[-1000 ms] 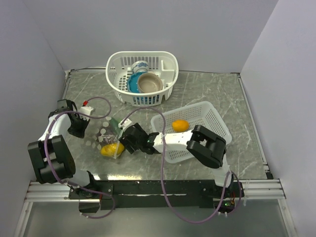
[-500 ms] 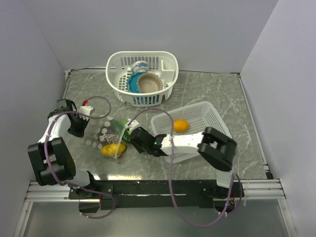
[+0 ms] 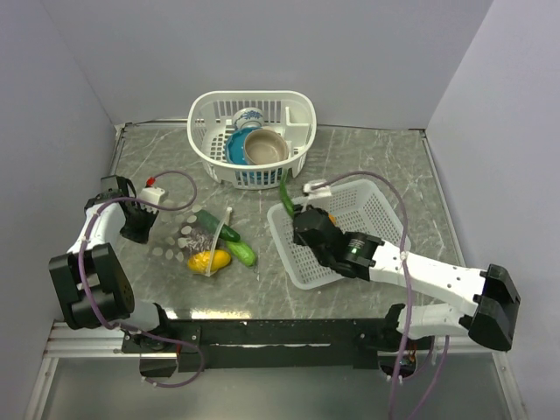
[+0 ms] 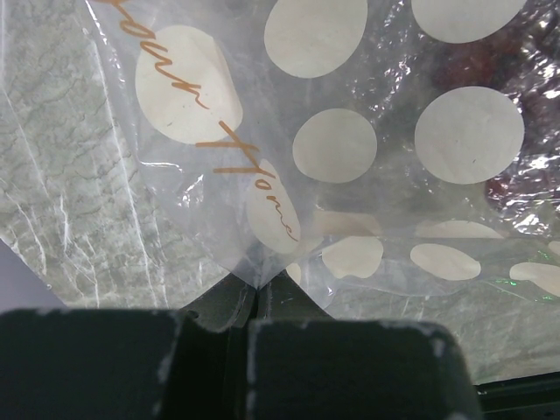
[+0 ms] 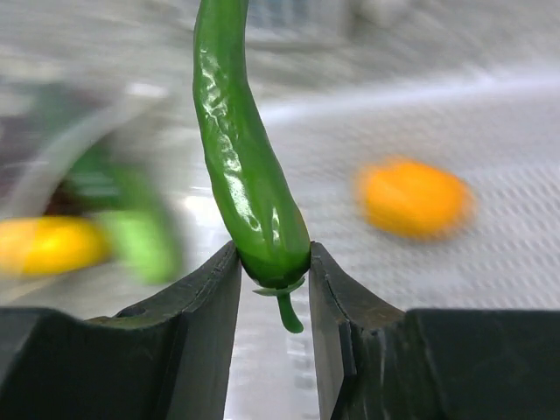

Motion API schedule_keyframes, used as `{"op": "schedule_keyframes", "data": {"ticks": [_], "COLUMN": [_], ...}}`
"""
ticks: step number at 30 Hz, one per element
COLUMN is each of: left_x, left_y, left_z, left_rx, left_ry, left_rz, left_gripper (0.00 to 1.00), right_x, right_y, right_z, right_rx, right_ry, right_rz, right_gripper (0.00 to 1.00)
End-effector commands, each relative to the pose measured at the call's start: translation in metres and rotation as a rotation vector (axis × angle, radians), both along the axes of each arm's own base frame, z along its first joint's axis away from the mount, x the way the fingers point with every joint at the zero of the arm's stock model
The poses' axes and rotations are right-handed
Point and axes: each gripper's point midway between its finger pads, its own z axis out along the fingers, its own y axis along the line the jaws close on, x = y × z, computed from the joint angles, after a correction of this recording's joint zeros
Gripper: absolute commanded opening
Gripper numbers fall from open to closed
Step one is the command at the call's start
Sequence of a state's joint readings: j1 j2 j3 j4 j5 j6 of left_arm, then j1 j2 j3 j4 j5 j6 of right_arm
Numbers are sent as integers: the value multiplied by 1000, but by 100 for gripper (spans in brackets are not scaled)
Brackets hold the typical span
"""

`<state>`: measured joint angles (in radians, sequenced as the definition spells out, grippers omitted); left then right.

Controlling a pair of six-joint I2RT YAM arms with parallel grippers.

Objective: Open the zip-top bag and remove the fake food

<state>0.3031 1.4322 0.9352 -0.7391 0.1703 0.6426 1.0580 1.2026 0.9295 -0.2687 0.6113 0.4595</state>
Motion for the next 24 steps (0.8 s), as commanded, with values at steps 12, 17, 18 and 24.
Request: {"op": "schedule_keyframes", "data": {"ticks": [12,17,18,24], "left_x": [3,4,4,2], "left_y": [-2,-3,-3,-4], "left_z": [17,15,14,14], "left_rx": [-2,-8,-9,-8], "left_ry": [-46,-39,-37,-36], "left_rz": [-8,-7,-5,-11], "left_gripper": [1,1,1,1], "right_x": [13,-5,-13,-30], "right_y": [-53,42,58,133], "right_z": [-21,6,3,-51], "right_rx": [-64,-95,-117,-187], "right_ry": [45,-71,-78,-22], "right_rz": [-201,117,165,482], "right_gripper": [100,100,100,97]}}
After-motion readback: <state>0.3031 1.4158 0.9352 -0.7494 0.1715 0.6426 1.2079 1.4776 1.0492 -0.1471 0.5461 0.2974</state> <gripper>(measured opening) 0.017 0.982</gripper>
